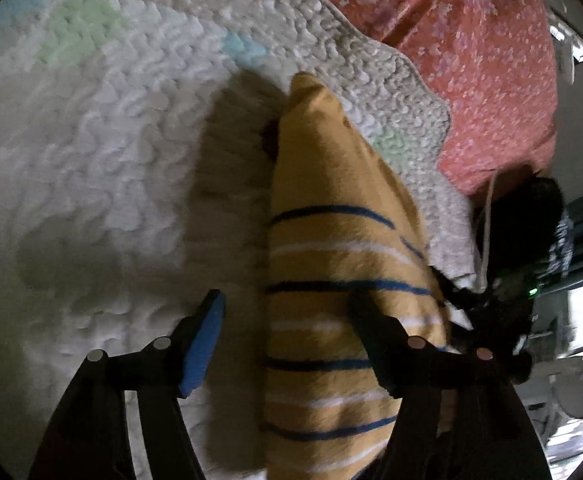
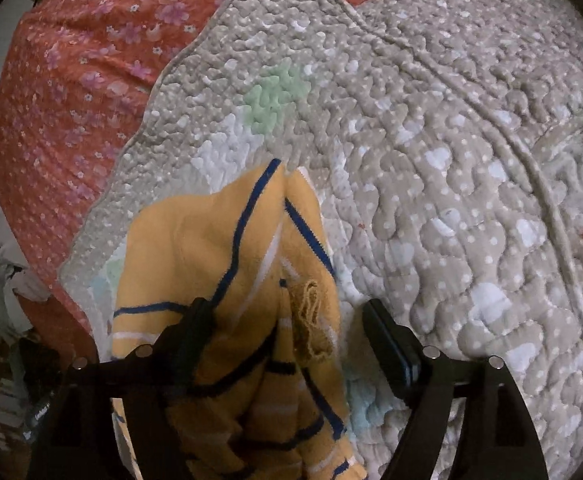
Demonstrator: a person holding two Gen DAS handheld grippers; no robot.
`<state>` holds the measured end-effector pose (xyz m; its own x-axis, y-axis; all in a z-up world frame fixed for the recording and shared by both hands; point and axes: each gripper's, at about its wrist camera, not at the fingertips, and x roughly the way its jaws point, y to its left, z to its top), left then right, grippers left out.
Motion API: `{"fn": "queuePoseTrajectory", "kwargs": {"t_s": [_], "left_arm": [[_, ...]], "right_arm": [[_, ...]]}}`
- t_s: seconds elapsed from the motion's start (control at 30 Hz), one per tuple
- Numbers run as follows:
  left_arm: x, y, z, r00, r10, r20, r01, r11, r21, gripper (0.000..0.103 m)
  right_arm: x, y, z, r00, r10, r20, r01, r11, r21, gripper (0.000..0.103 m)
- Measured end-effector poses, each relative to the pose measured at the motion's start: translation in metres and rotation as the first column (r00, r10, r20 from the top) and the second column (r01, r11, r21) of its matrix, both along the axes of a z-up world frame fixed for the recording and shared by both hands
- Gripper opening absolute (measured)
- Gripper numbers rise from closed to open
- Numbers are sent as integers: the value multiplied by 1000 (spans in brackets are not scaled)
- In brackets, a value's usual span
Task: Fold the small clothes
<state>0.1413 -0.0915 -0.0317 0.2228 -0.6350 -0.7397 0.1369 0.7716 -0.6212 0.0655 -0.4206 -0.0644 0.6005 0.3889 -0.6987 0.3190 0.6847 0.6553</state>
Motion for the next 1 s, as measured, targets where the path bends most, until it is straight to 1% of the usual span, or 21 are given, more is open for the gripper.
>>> {"fn": "queuePoseTrajectory", "kwargs": {"t_s": [0.07, 0.1, 0.13, 0.2, 0.27, 0.3, 0.33, 0.37, 0.4, 0.43, 0.5, 0.53, 0.63, 0.67, 0.7, 0.73, 0.8, 0.83, 0.87, 0.93, 1.0], "left_arm": [[6, -4, -5, 1000, -13, -28, 12, 998, -59, 72], [8, -7, -7, 999, -25, -35, 22, 997, -76, 76], [12, -11, -10, 998, -39, -40, 35, 996, -87, 80], [17, -20, -16, 997, -63, -38, 59, 994, -90, 82], [19, -26, -17, 997, -75, -24, 73, 994, -80, 80], [18, -29, -14, 997, -79, -19, 77, 993, -89, 59], [17, -32, -11, 995, -93, -25, 90, 990, -105, 50], [16, -34, -5, 996, -92, -12, 90, 991, -97, 47], [14, -35, 3, 996, -93, 8, 93, 991, -92, 40], [14, -34, 10, 996, -87, 21, 88, 992, -94, 38], [12, -29, 21, 997, -65, 33, 69, 991, -114, 37], [10, -24, 28, 998, -51, 47, 56, 991, -119, 37], [7, -3, 48, 994, -4, 109, 13, 997, -81, 37], [7, 3, 51, 993, 6, 114, 1, 998, -64, 37], [7, 10, 51, 993, 18, 114, -16, 1000, -25, 40], [8, 16, 49, 994, 34, 106, -38, 999, 31, 42], [12, 27, 37, 994, 73, 79, -84, 987, 141, 42], [12, 32, 33, 993, 90, 75, -102, 979, 174, 40], [12, 40, 31, 990, 113, 83, -128, 970, 206, 40], [10, 50, 38, 986, 127, 112, -147, 969, 200, 40], [2, 58, 51, 978, 134, 160, -161, 972, 173, 40]], "right_arm": [[3, 1, -3, 1000, 7, 11, -8, 1000, 13, 86], [6, 2, -4, 1000, 12, 18, -12, 1000, 16, 88], [8, 3, -5, 1000, 16, 27, -16, 1000, 17, 90], [12, 8, -5, 998, 36, 47, -36, 999, 14, 91], [17, 17, -4, 995, 86, 55, -88, 995, 35, 76], [18, 21, -2, 994, 92, 53, -93, 995, 27, 70], [19, 25, 1, 994, 95, 53, -96, 995, 5, 64], [20, 29, 6, 993, 105, 56, -104, 994, -17, 61], [21, 32, 12, 992, 106, 62, -104, 994, -25, 57], [22, 33, 16, 992, 107, 72, -106, 994, -23, 52], [25, 39, 30, 986, 120, 116, -121, 993, 3, 46], [28, 46, 37, 981, 132, 140, -136, 991, 16, 46], [37, 70, 52, 967, 175, 188, -178, 984, 1, 46], [41, 79, 53, 963, 190, 189, -192, 981, -8, 46], [46, 87, 51, 966, 198, 167, -197, 980, -26, 48], [49, 92, 49, 969, 201, 144, -196, 980, -45, 51], [54, 99, 43, 976, 195, 94, -183, 975, -126, 53], [54, 101, 45, 978, 188, 89, -172, 972, -161, 54], [52, 100, 49, 979, 178, 102, -159, 972, -172, 54], [45, 96, 59, 975, 160, 154, -129, 973, -192, 53], [37, 101, 77, 959, 183, 215, -137, 967, -215, 53]]}}
